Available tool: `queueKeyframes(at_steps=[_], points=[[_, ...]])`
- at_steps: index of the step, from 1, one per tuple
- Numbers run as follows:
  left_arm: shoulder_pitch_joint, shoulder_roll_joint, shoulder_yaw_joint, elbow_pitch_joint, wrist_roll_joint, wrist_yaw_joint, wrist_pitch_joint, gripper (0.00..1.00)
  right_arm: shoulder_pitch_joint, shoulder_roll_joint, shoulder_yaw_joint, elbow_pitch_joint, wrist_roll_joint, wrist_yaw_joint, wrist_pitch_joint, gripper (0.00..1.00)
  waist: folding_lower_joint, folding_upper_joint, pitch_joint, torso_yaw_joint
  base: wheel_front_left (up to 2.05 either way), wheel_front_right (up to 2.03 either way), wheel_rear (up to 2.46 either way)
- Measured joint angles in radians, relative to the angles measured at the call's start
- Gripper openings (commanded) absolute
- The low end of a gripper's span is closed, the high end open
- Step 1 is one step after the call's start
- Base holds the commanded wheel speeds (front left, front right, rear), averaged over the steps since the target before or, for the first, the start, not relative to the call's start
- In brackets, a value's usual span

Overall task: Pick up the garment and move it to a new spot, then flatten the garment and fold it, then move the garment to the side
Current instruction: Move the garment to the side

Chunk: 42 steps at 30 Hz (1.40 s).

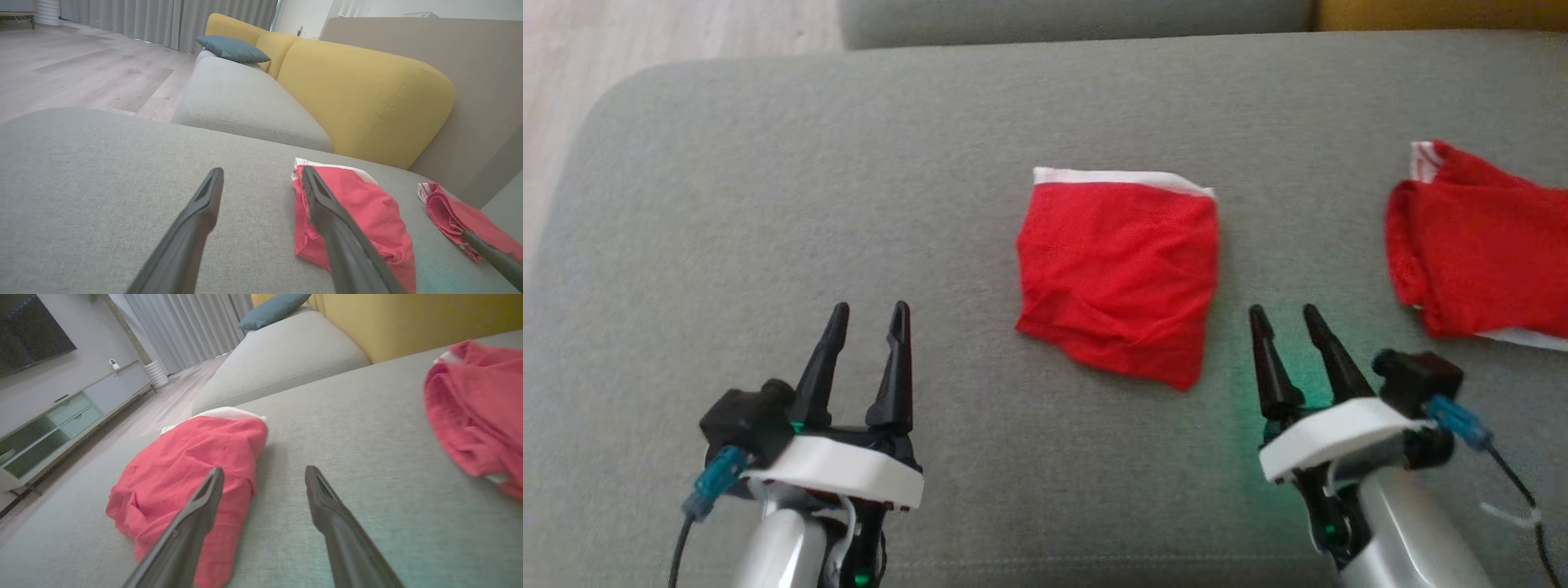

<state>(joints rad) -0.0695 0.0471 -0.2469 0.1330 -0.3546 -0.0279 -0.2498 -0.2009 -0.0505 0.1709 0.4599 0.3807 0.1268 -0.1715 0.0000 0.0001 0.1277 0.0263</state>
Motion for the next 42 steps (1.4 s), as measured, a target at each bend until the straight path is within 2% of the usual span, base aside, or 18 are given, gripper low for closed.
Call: queueKeyframes(at_steps=[15,20,21,22,23,24,31,35,38,42], points=[[-0.024,0.000,-0.034,0.005,-0.010,0.000,0.000,1.00,-0.183,-0.001,-0.005,0.245,0.158,0.000,0.062,1.00,0.0000,0.0000,0.072,0.153,0.00,0.00,0.00],[-0.024,0.000,-0.037,0.005,-0.010,0.000,0.000,1.00,-0.242,-0.007,0.008,0.331,0.155,0.000,0.077,1.00,0.0000,0.0000,0.090,0.174,0.00,0.00,0.00],[-0.024,0.000,-0.037,0.005,-0.010,0.000,0.000,1.00,-0.258,-0.008,0.011,0.349,0.154,0.000,0.082,0.85,0.0000,0.0000,0.092,0.175,0.00,0.00,0.00],[-0.024,0.000,-0.036,0.005,-0.010,0.001,0.000,1.00,-0.275,-0.009,0.015,0.364,0.151,0.000,0.087,0.48,0.0000,0.0000,0.094,0.173,0.00,0.00,0.00],[-0.024,0.000,-0.035,0.005,-0.010,0.001,0.000,1.00,-0.295,-0.011,0.019,0.378,0.144,0.000,0.087,0.16,0.0000,0.0000,0.096,0.169,0.00,0.00,0.00],[-0.025,0.000,-0.035,0.005,-0.010,0.001,0.000,1.00,-0.312,-0.012,0.026,0.392,0.132,0.000,0.083,0.00,0.0000,0.0000,0.097,0.164,0.00,0.00,0.00],[-0.049,0.000,-0.028,0.003,-0.010,-0.007,0.000,1.00,-0.339,-0.011,0.061,0.438,-0.026,0.000,-0.009,0.00,0.0000,0.0000,0.096,0.103,0.00,0.00,0.00],[-0.059,0.000,-0.027,0.002,-0.010,-0.009,0.000,1.00,-0.364,-0.035,0.091,0.412,-0.145,0.000,-0.031,0.00,0.0000,0.0000,0.092,0.056,0.00,0.00,0.00],[-0.060,0.000,-0.025,0.002,-0.008,-0.010,0.000,1.00,-0.374,-0.090,0.130,0.360,-0.204,0.000,-0.029,0.00,0.0000,0.0000,0.091,0.017,0.00,0.00,0.00],[-0.060,0.000,-0.015,0.001,-0.002,-0.017,0.000,1.00,-0.382,-0.207,0.203,0.277,-0.216,0.000,0.030,0.00,0.0000,0.0000,0.091,-0.038,0.00,0.00,0.00]])
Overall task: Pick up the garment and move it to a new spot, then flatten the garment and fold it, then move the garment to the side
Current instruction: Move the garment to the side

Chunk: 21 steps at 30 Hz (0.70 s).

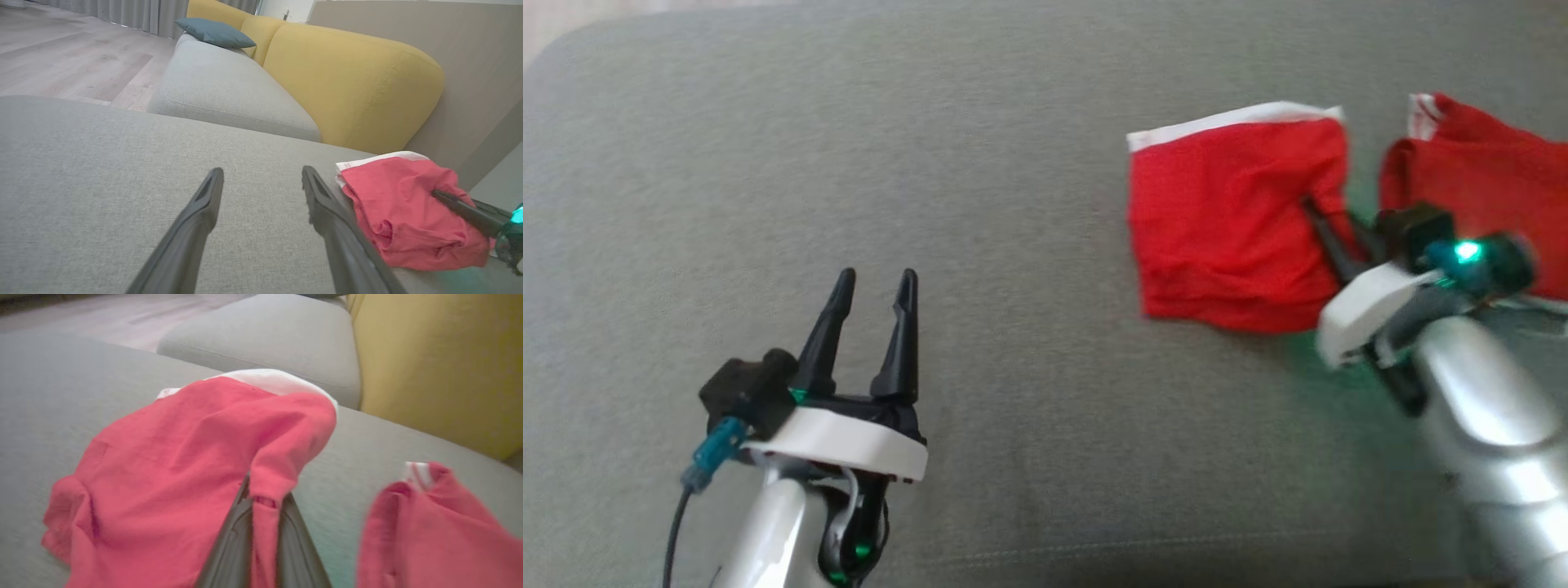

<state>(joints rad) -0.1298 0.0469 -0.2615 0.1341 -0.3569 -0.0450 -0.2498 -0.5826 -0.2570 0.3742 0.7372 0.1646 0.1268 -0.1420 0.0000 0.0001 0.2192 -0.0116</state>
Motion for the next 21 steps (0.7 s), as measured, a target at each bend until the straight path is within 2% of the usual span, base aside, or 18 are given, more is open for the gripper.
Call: queueKeyframes(at_steps=[5,9,11,16,21], points=[[-0.012,0.000,0.014,0.000,0.003,-0.001,0.000,1.00,-0.002,-0.208,0.092,-0.118,0.045,0.000,0.097,0.00,0.0000,0.0000,0.011,-0.057,0.00,0.00,0.00],[-0.042,0.000,0.012,-0.002,0.003,-0.007,0.000,1.00,-0.002,-0.377,0.141,-0.184,0.103,0.000,0.163,0.00,0.0000,0.0000,0.034,-0.077,0.00,0.00,0.00],[-0.049,0.000,0.012,-0.003,0.003,-0.008,0.000,1.00,-0.002,-0.440,0.150,-0.211,0.134,0.000,0.185,0.00,0.0000,0.0000,0.047,-0.081,0.00,0.00,0.00],[-0.050,0.000,0.013,-0.002,0.003,-0.012,0.000,1.00,-0.002,-0.547,0.146,-0.228,0.167,0.000,0.239,0.00,0.0000,0.0000,0.072,-0.083,0.00,0.00,0.00],[-0.075,0.000,0.010,0.000,0.002,-0.017,0.000,1.00,-0.002,-0.586,0.095,-0.200,0.151,0.000,0.280,0.00,0.0000,0.0000,0.090,-0.069,0.00,0.00,0.00]])
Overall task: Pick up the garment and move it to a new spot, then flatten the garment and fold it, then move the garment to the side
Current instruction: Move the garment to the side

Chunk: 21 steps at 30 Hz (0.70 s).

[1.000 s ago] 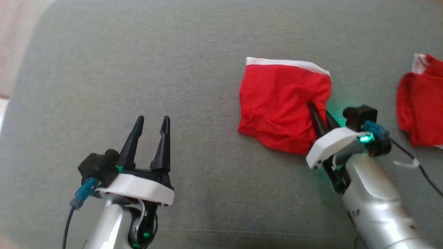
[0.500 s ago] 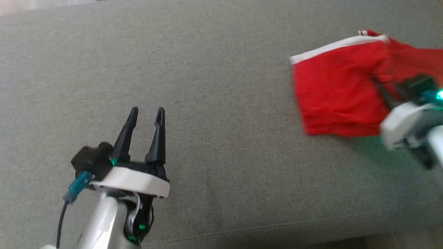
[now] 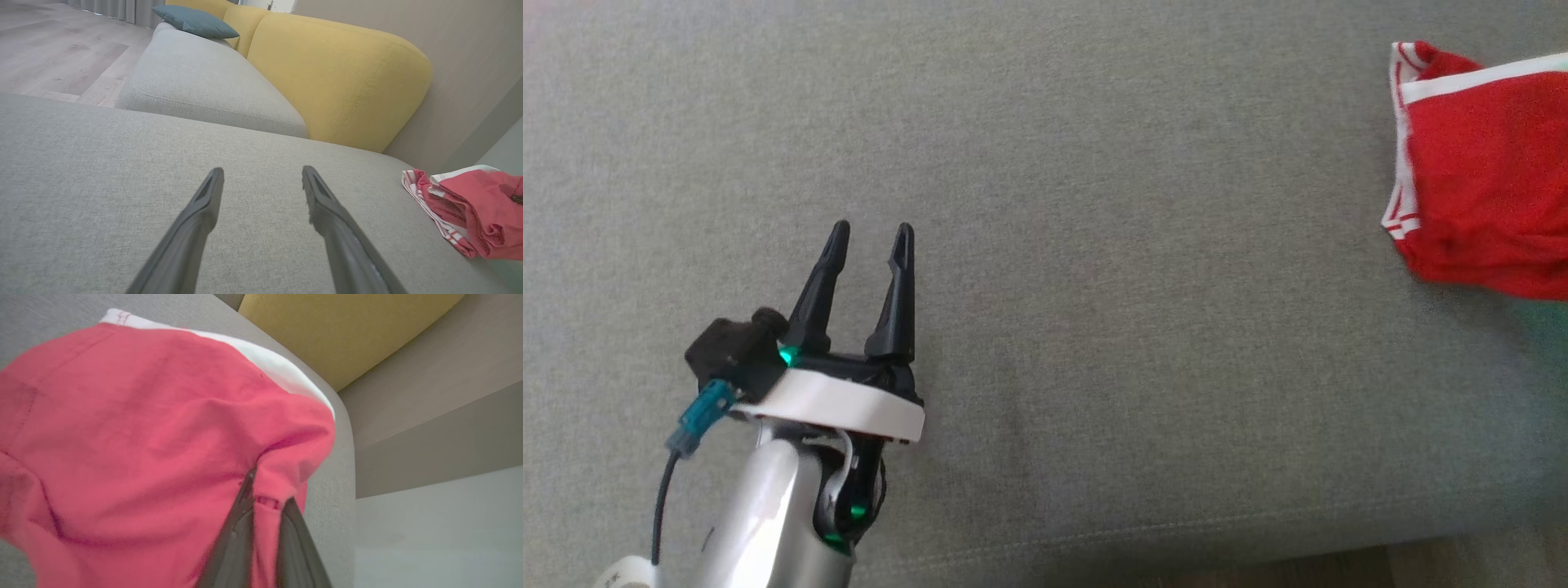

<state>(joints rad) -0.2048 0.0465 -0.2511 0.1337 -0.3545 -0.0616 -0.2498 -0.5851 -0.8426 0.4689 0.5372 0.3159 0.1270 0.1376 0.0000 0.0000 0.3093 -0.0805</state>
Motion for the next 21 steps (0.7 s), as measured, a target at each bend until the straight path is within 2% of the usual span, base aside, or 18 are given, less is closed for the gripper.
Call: queueKeyframes(at_steps=[8,20,21], points=[[-0.007,0.000,0.005,-0.001,0.000,0.000,0.000,1.00,0.001,0.014,-0.134,0.024,-0.086,0.000,0.032,0.00,0.0000,0.0000,0.031,0.017,0.00,0.00,0.00],[-0.016,0.000,0.004,0.000,0.000,0.000,0.000,1.00,0.046,0.051,-0.229,-0.031,-0.128,0.000,0.066,0.00,0.0000,0.0000,0.049,0.017,0.00,0.00,0.00],[-0.017,0.000,0.004,0.001,0.000,0.000,0.000,1.00,0.046,0.058,-0.244,-0.034,-0.131,0.000,0.069,0.11,0.0000,0.0000,0.049,0.016,0.00,0.00,0.00]])
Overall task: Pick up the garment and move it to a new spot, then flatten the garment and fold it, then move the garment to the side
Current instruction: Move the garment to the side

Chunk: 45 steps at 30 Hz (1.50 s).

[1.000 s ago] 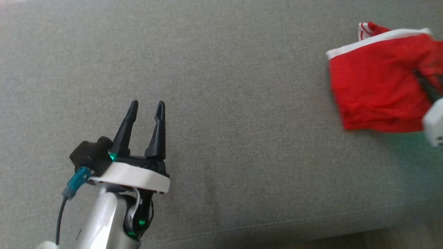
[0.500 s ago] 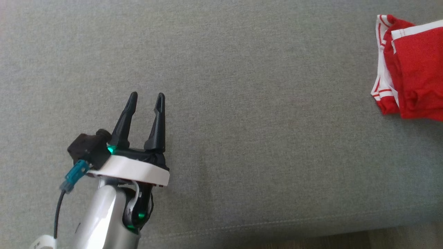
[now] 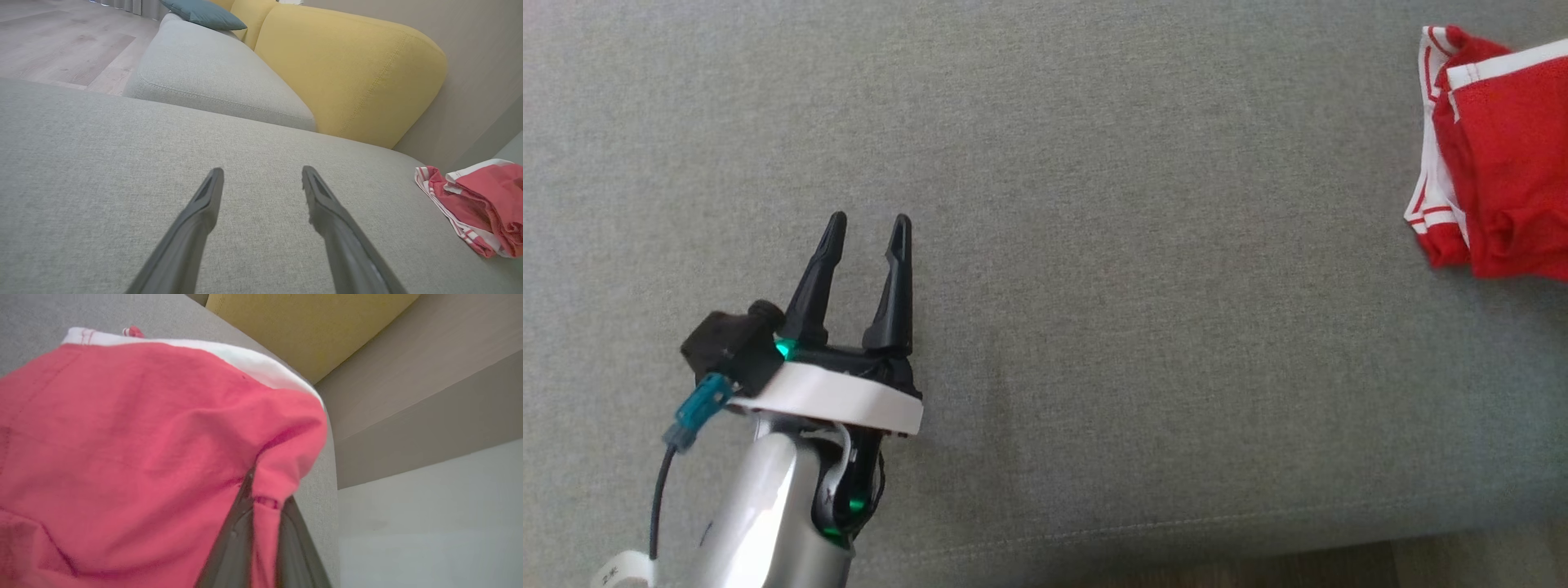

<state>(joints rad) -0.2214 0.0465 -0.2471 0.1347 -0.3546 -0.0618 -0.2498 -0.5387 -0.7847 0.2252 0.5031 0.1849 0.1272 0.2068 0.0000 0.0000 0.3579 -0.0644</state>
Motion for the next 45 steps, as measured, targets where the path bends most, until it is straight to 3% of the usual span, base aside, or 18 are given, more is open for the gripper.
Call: queueKeyframes(at_steps=[2,14,23,34,37,45], points=[[0.000,0.000,0.000,0.001,0.000,0.000,0.000,1.00,0.000,0.019,-0.025,-0.007,0.001,0.000,0.006,1.00,0.0000,0.0000,-0.003,-0.002,0.00,0.00,0.00],[0.001,0.000,0.001,0.020,0.000,-0.005,0.000,1.00,0.003,0.105,-0.092,-0.102,-0.047,0.000,0.012,1.00,0.0000,0.0000,-0.042,-0.010,0.00,0.00,0.00],[0.036,0.000,0.040,0.014,0.000,-0.008,0.000,1.00,0.020,0.339,-0.133,-0.230,-0.029,0.000,-0.144,1.00,0.0000,0.0000,-0.134,-0.014,0.00,0.00,0.00],[0.128,-0.001,0.066,-0.016,0.001,0.002,0.000,1.00,0.267,0.634,-0.138,-0.283,-0.038,0.000,-0.355,1.00,0.0000,0.0000,-0.277,-0.009,0.00,0.00,0.00],[0.160,0.000,0.066,-0.017,0.001,0.004,0.000,1.00,0.332,0.678,-0.134,-0.288,-0.061,0.000,-0.396,1.00,0.0000,0.0000,-0.309,-0.004,0.00,0.00,0.00],[0.216,0.000,0.063,-0.019,0.010,0.011,0.000,1.00,0.455,0.722,-0.166,-0.290,-0.071,0.000,-0.438,1.00,0.0000,0.0000,-0.352,0.016,0.00,0.00,0.00]])
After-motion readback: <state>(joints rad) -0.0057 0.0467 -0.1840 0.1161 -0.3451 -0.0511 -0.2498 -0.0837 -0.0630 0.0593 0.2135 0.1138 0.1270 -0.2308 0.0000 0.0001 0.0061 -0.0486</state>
